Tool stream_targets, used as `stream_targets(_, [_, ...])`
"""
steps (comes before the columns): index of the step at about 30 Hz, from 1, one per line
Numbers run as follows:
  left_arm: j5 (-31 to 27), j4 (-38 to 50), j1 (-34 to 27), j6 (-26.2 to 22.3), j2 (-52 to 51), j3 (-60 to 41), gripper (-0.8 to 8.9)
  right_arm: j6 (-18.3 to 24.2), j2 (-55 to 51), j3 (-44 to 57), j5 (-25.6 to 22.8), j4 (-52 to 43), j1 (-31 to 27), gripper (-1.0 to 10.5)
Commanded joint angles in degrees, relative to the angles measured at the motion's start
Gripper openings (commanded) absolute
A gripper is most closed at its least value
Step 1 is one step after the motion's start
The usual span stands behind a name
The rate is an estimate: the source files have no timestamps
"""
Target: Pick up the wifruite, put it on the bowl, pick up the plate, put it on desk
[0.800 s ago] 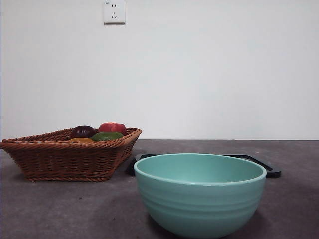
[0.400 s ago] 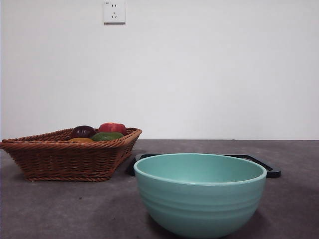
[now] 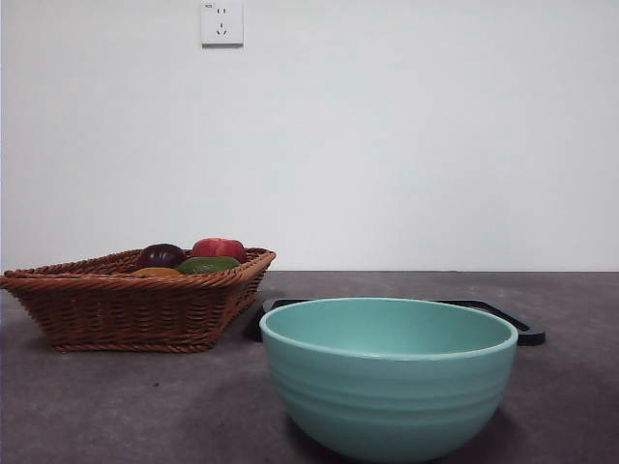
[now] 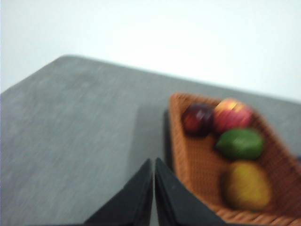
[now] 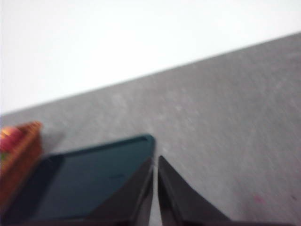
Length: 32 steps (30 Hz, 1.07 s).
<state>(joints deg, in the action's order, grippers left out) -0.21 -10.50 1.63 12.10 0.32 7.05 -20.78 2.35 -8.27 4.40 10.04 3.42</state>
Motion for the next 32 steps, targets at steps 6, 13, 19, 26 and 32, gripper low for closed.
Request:
stream_targets(6, [-0.7, -1.2, 0.8, 5.6, 2.4, 10.4, 0.09, -4.6, 8.3, -13.3, 2.3, 3.9, 2.0, 0.1])
stream_targets(13, [0.1, -9.6, 0.8, 5.3, 7.6, 23.6, 0.09, -4.3, 14.8, -26.0, 8.7, 13.0, 3.8, 0.1])
stream_targets(19, [7.8, -17.7, 0.8, 6.0, 12.6, 34.9, 0.09, -1.7, 18.3, -35.7, 13.3, 20.1, 4.6, 0.1])
stream_targets(26, [21.7, -25.9, 0.8, 6.3, 20.5, 47.0, 0.09, 4.0, 19.6, -44.7, 16.6, 27.2, 7.8, 0.1])
stream_targets(32, [30.1, -34.8, 0.8, 3.6, 26.6, 55.1, 0.09, 10.0, 19.7, -49.2, 16.7, 30.8, 12.5, 0.1])
